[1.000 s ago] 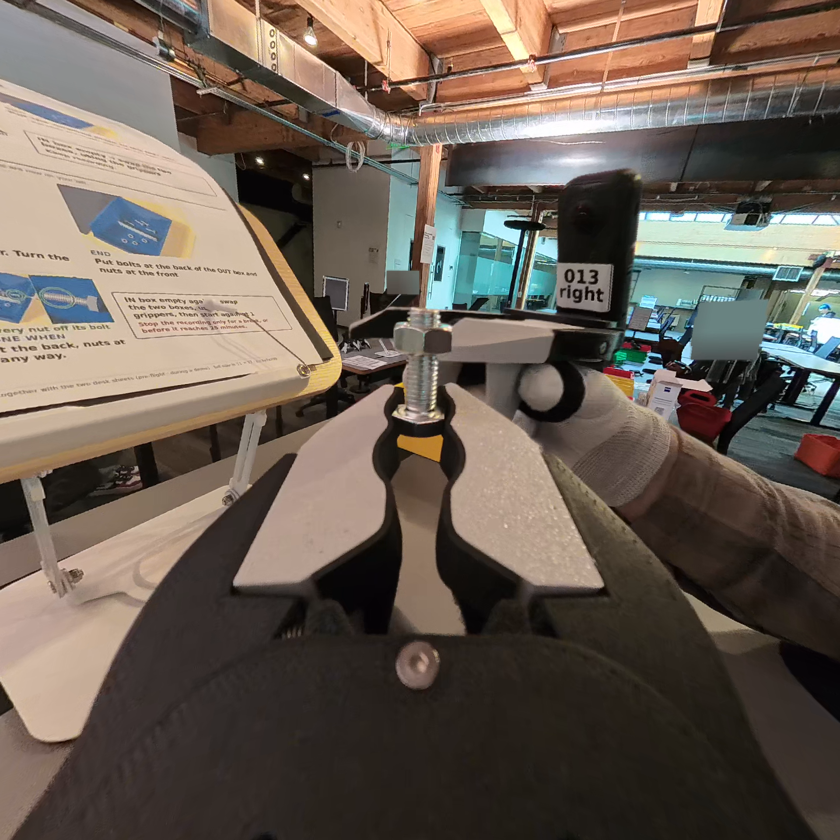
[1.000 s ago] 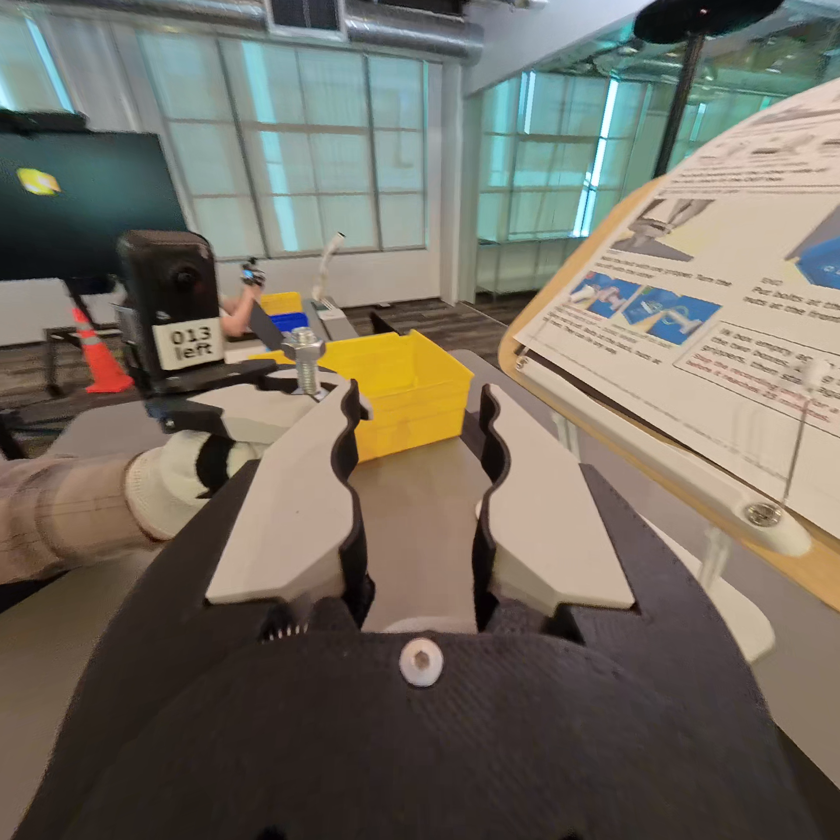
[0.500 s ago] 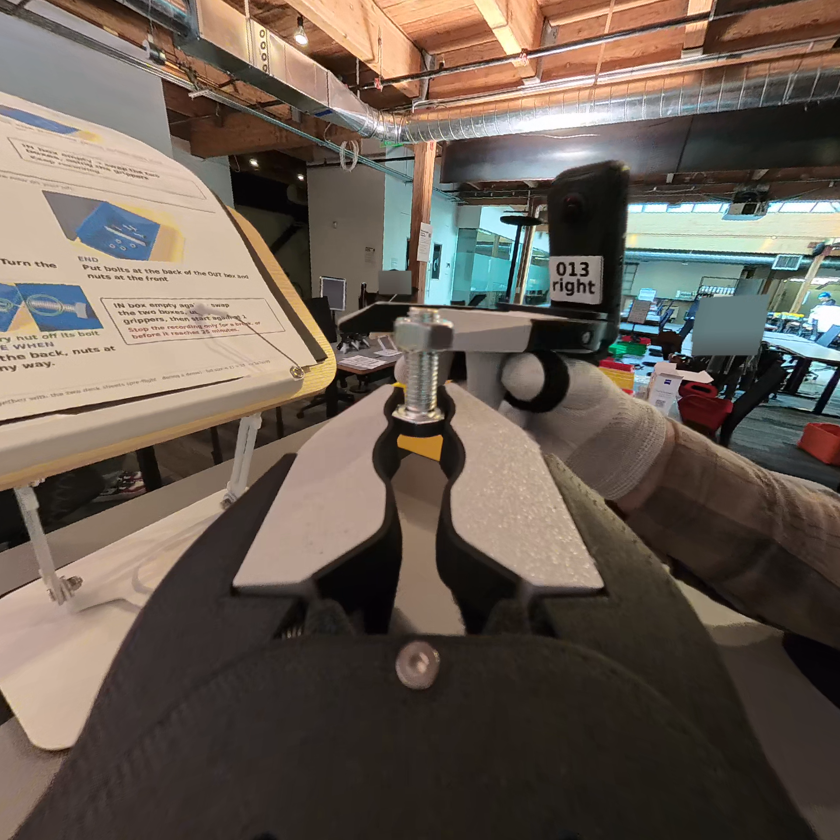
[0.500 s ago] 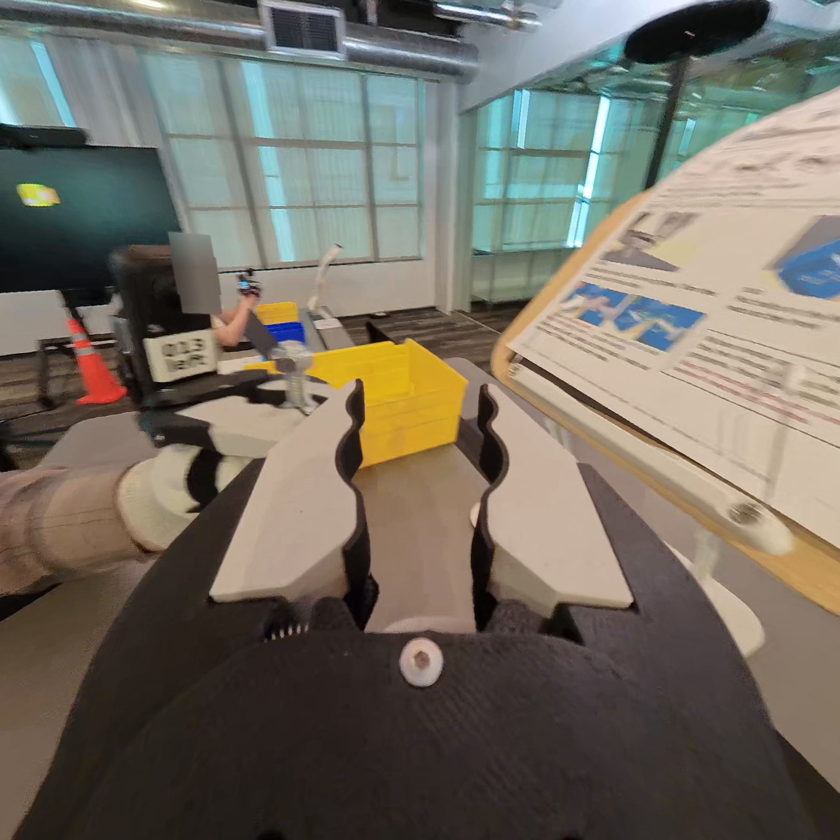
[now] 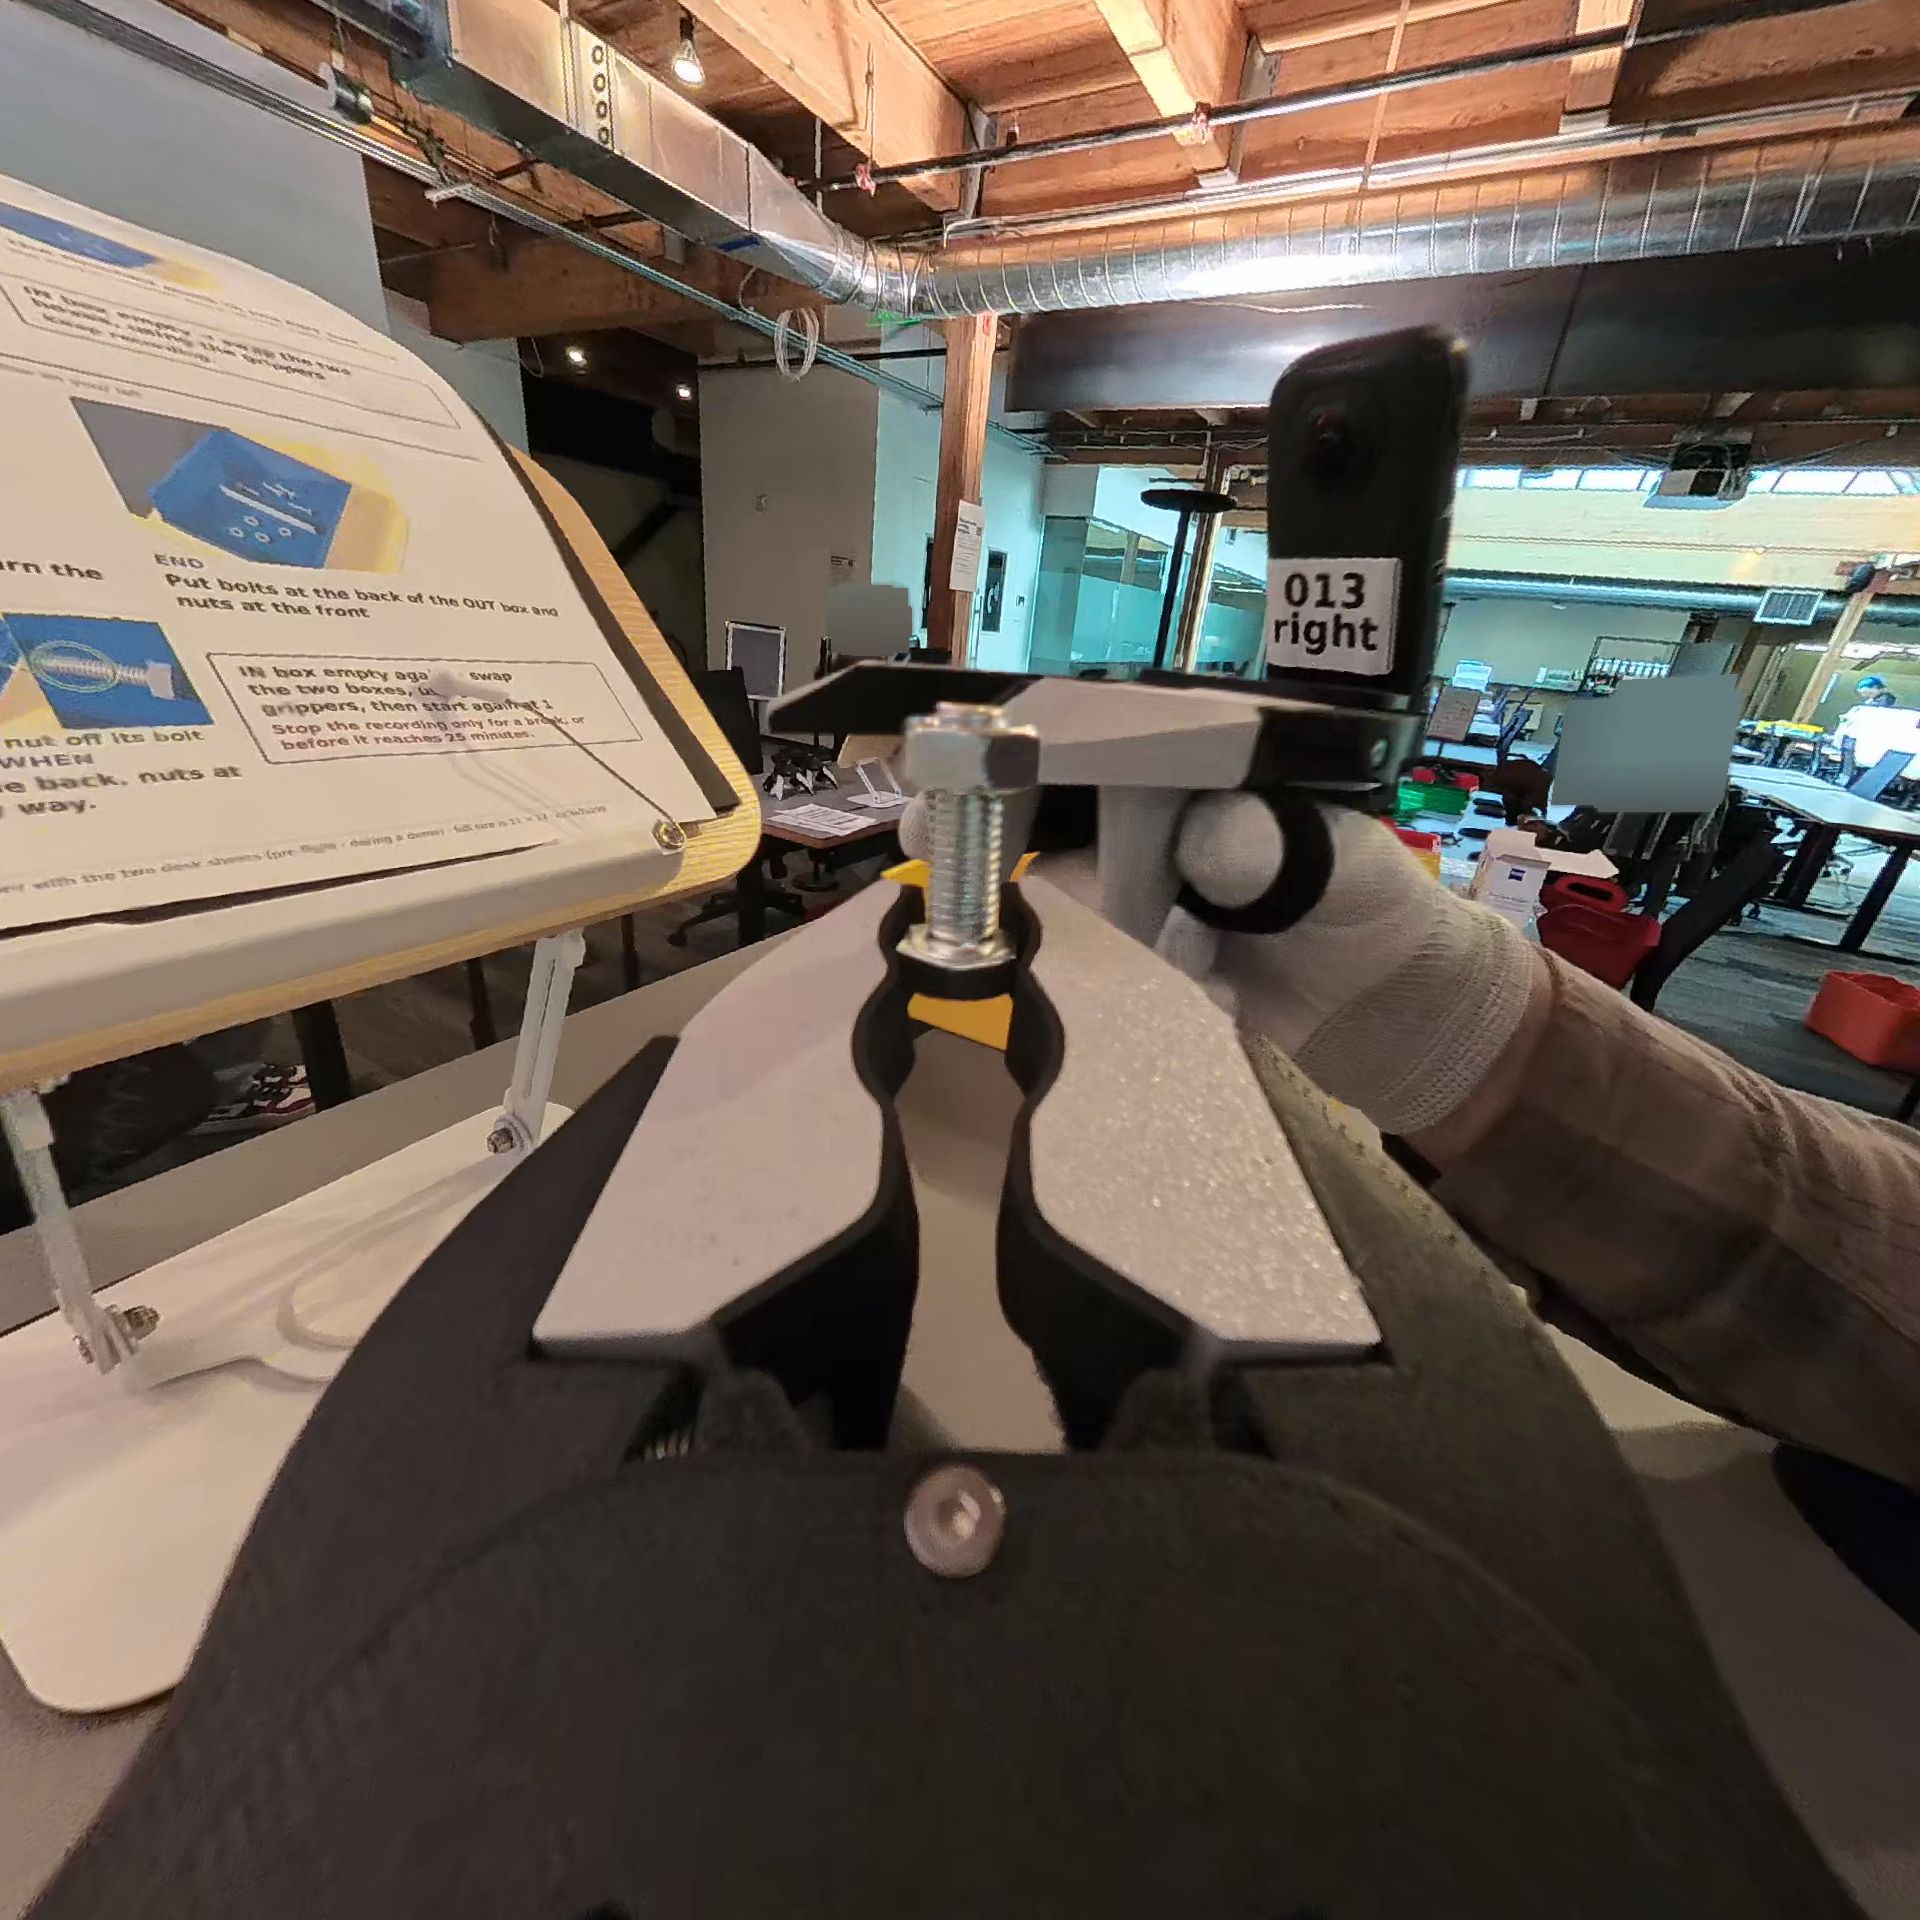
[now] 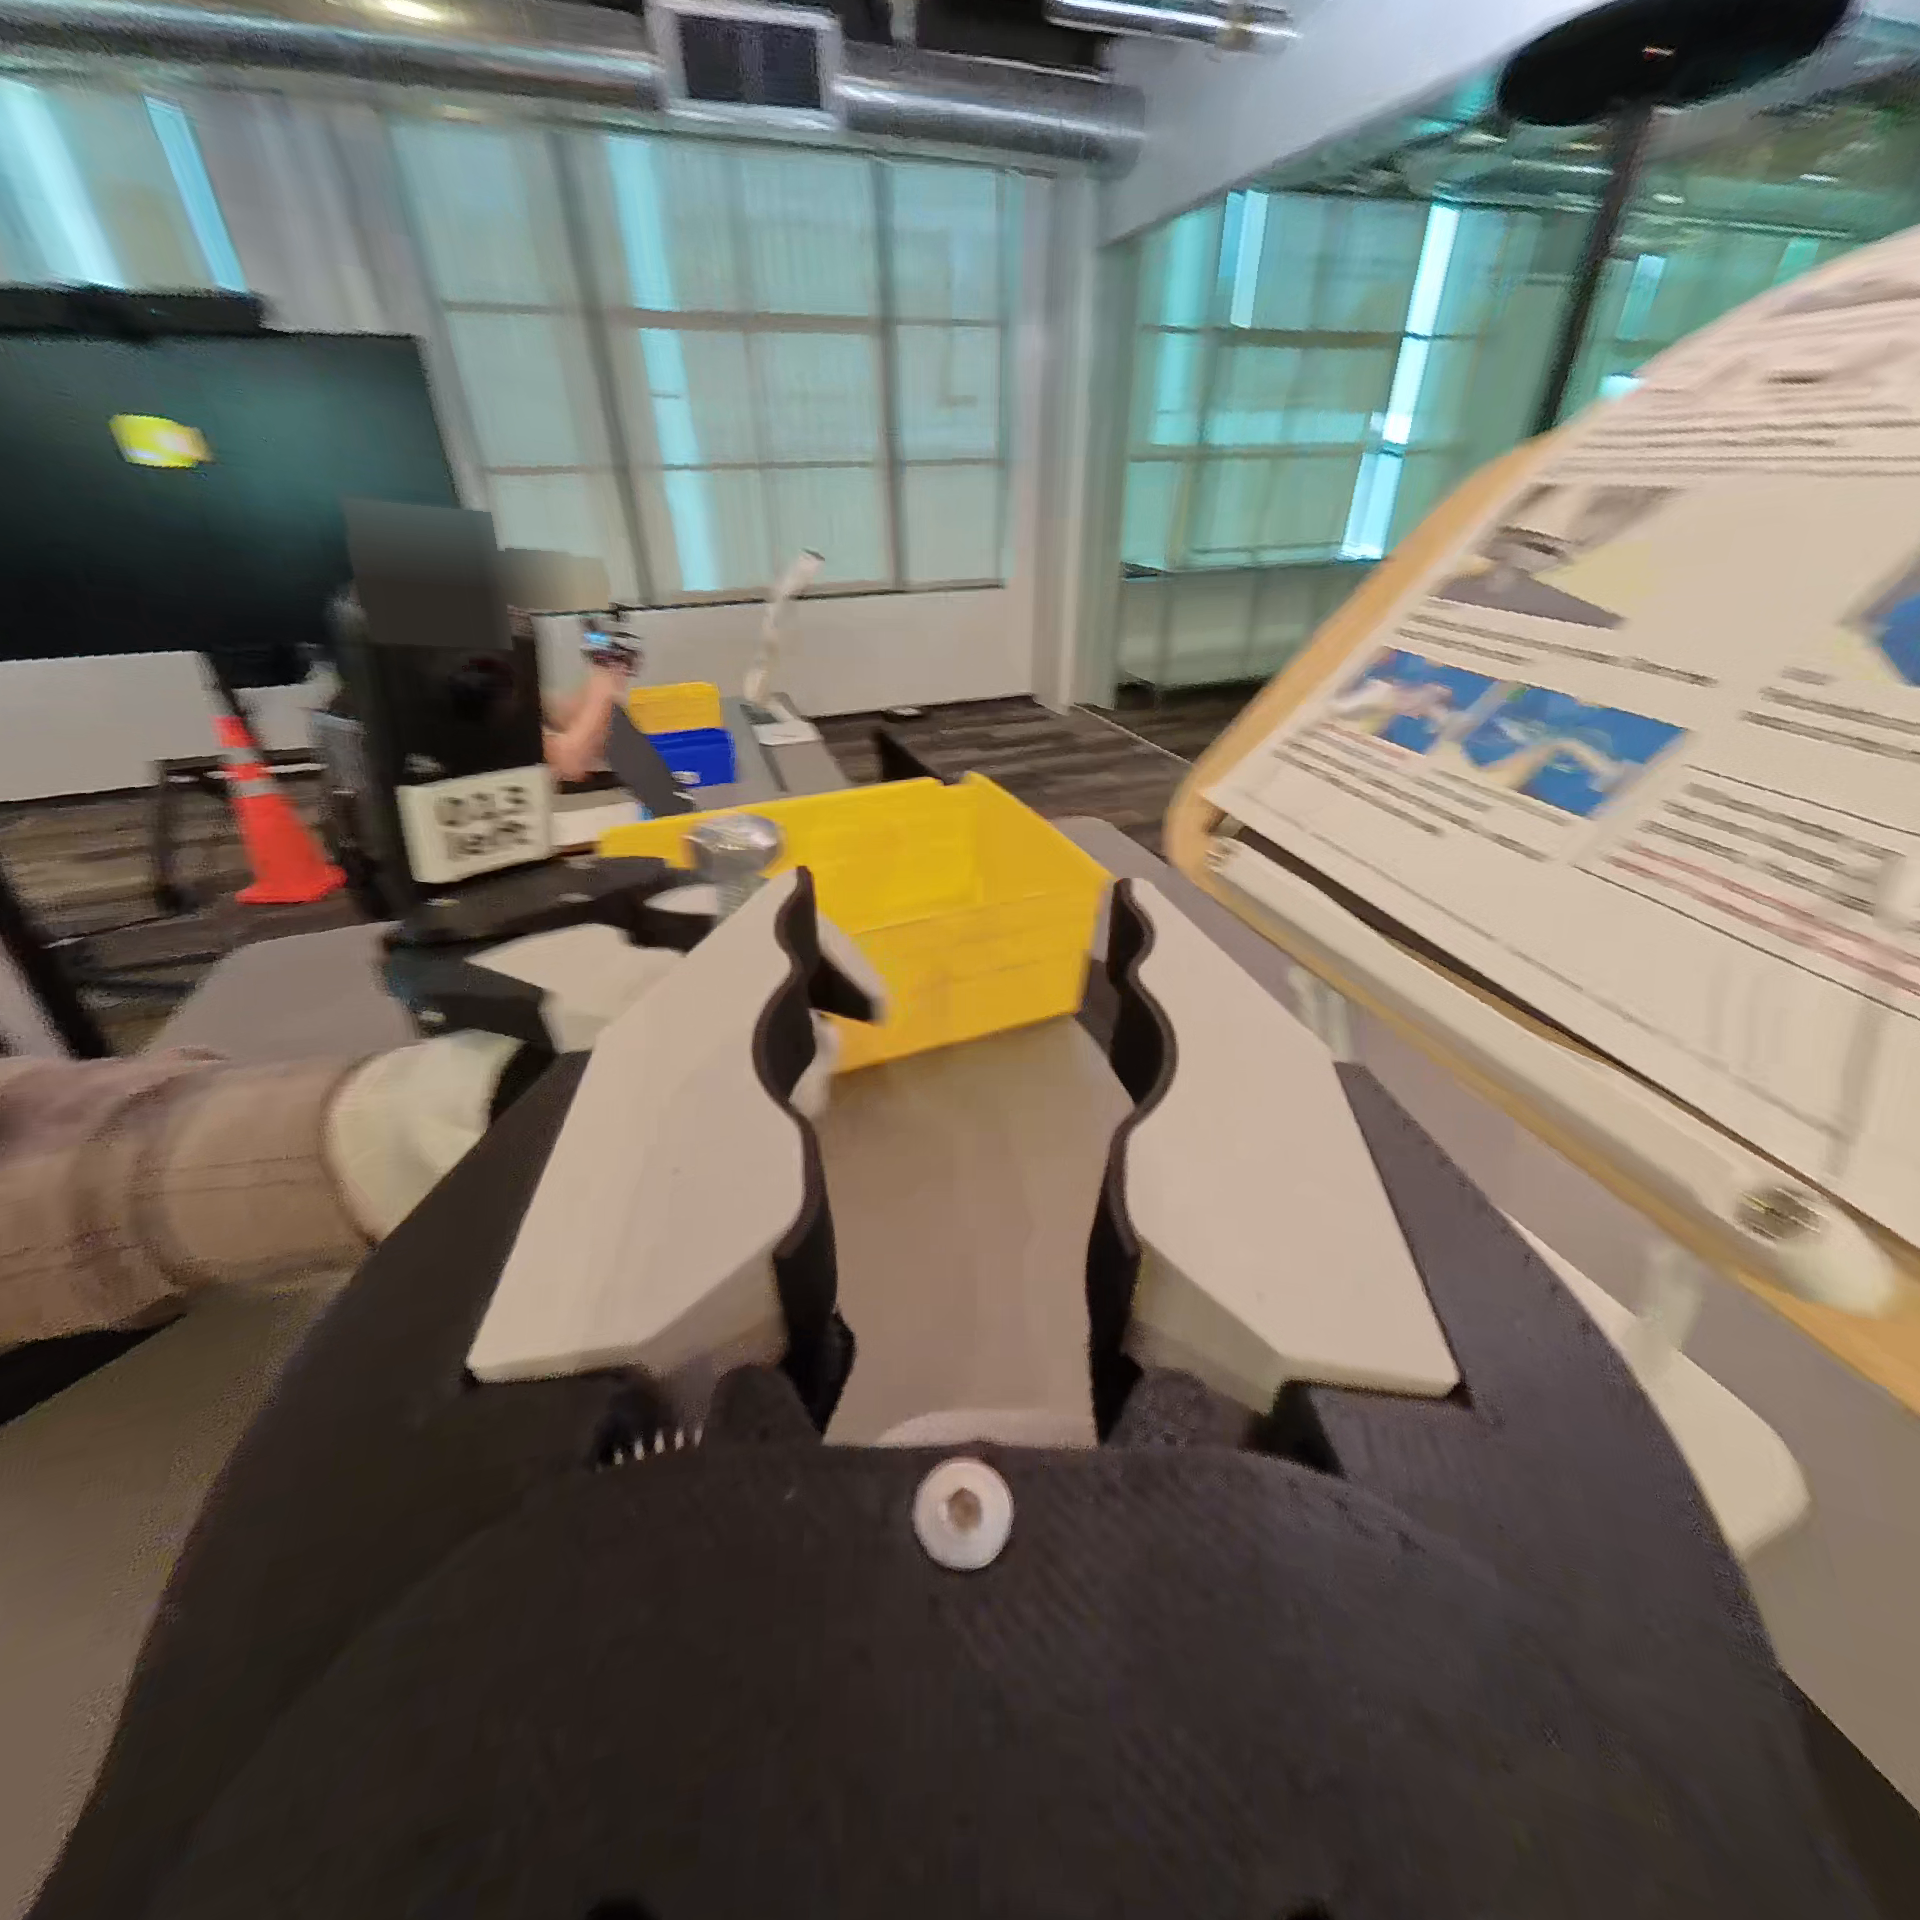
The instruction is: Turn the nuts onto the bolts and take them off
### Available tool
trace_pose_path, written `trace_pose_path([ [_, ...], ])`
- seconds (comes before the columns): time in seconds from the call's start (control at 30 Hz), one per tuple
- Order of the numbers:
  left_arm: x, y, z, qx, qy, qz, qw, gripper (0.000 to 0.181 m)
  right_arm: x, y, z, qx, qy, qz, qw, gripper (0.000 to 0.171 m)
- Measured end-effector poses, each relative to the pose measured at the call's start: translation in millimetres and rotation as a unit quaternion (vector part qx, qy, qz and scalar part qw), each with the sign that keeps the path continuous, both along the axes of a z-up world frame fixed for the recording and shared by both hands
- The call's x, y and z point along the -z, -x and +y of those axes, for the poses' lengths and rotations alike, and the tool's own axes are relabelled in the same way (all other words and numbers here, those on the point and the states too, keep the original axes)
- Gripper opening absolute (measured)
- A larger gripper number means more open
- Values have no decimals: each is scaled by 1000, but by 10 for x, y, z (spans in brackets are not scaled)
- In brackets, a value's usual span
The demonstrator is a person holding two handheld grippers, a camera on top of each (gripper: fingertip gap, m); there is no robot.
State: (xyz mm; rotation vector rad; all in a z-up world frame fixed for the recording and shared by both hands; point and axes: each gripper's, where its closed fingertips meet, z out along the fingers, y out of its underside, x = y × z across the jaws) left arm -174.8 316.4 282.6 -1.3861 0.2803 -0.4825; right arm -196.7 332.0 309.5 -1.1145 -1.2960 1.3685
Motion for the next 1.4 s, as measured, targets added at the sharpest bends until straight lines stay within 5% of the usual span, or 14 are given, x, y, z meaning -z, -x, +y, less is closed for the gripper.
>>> trace_pose_path([
  [0.1,-23,-7,-9,-2,-2,6,1000,14,27,-55,162,17,14,-6,1000,58],
  [0.3,30,-41,15,0,5,6,1000,14,-83,-26,-281,-56,-21,16,998,62],
  [0.43,9,-33,4,0,2,4,1000,14,-28,8,-182,-38,-6,6,999,66],
  [0.5,-21,-20,-19,6,-4,0,1000,14,-68,-35,112,30,7,22,999,39],
  [0.73,11,-68,0,-1,0,15,1000,14,-132,-101,-79,-28,-9,28,999,62],
  [0.9,15,-60,3,-1,0,12,1000,14,-90,-24,-226,-40,-21,17,999,62],
  [1.1,-41,-72,-33,2,-9,18,1000,14,-5,-71,147,16,5,3,1000,57],
  [1.4,4,-85,-9,1,-3,16,1000,14,-90,-49,-257,-55,-27,19,998,66],
])
